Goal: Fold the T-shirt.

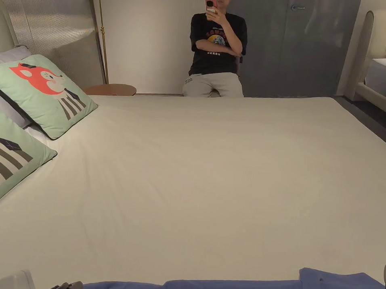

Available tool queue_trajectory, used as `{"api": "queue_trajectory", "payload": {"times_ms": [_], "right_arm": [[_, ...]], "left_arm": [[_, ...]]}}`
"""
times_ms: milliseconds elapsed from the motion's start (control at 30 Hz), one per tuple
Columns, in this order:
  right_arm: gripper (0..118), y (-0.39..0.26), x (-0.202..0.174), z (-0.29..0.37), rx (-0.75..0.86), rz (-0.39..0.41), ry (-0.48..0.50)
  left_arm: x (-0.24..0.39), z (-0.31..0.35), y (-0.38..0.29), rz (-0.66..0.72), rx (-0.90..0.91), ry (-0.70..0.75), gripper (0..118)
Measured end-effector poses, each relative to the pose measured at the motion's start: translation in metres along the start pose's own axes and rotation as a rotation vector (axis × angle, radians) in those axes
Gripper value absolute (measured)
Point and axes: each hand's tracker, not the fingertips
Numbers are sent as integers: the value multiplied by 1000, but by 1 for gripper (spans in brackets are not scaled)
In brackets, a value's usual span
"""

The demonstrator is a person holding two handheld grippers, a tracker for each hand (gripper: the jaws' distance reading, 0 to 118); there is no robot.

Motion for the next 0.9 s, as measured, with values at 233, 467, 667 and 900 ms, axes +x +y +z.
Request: {"api": "queue_trajectory", "payload": {"times_ms": [233,467,667,900], "right_arm": [[0,3,-36,6,53,9,10],[0,9,-64,1,48,0,51],[0,14,-82,-1,42,11,81],[0,20,-95,-2,64,8,100]], "left_arm": [[-76,-18,8,282,-118,-233,110],[-119,-57,4,452,-264,-307,110],[-85,-80,0,442,-311,-419,110],[-86,-114,3,272,-403,-282,10]]}}
